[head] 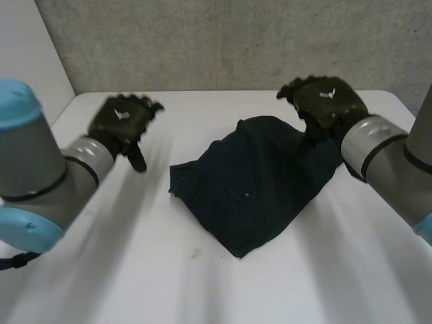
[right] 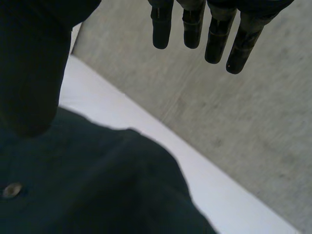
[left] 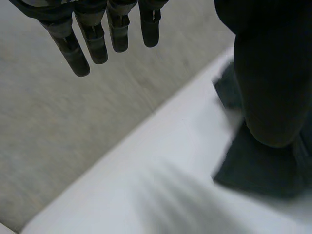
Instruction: Fold the shorts.
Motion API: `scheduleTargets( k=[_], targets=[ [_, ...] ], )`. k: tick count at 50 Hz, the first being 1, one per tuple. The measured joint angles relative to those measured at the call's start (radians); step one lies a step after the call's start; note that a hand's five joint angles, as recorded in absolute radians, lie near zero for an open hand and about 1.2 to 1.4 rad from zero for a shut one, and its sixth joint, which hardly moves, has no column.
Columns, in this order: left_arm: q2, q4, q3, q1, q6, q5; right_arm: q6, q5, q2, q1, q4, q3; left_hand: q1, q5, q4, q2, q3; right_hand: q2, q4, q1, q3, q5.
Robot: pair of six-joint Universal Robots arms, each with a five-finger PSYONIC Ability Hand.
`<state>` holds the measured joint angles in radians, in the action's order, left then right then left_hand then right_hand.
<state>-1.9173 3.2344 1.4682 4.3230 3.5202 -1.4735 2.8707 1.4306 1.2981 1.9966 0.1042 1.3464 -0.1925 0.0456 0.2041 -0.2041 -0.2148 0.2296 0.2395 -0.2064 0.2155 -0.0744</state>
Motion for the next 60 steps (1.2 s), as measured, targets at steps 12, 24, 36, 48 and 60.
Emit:
scheduleTargets(
  k=[12,24,36,48,60],
  targets=[
    [-0.229,0.011,-0.029,-0.022,0.051,0.065,-0.003,-0.033,-0.004,-0.055,-0.056,0.175,0.000,0.000,0.000,0.000,0.000,0.000,0.000,0.000,0.000,0.000],
    [-0.401,0.109,-0.176,-0.086,-0.071,0.070,-0.004,-0.040,0.010,-0.056,-0.140,0.296,-0.457,0.384,0.406,-0.405,-0.391,0.000,0.000,0.000,0.000,0.000],
    [-0.404,0.179,-0.237,-0.076,-0.098,-0.142,-0.005,-0.039,0.025,-0.056,-0.145,0.316,-0.944,0.912,0.997,-0.987,-0.971,0.000,0.000,0.000,0.000,0.000],
    [-0.046,0.365,-0.180,0.103,-0.049,-0.299,-0.005,-0.041,0.021,-0.046,-0.149,0.316,-0.944,0.912,1.000,-0.987,-0.983,0.000,0.000,0.000,0.000,0.000],
    [0.038,0.416,-0.145,0.023,-0.243,0.020,-0.005,-0.040,0.017,-0.043,-0.150,0.322,-0.944,0.912,1.001,-0.988,-0.993,0.000,0.000,0.000,0.000,0.000]
  ],
)
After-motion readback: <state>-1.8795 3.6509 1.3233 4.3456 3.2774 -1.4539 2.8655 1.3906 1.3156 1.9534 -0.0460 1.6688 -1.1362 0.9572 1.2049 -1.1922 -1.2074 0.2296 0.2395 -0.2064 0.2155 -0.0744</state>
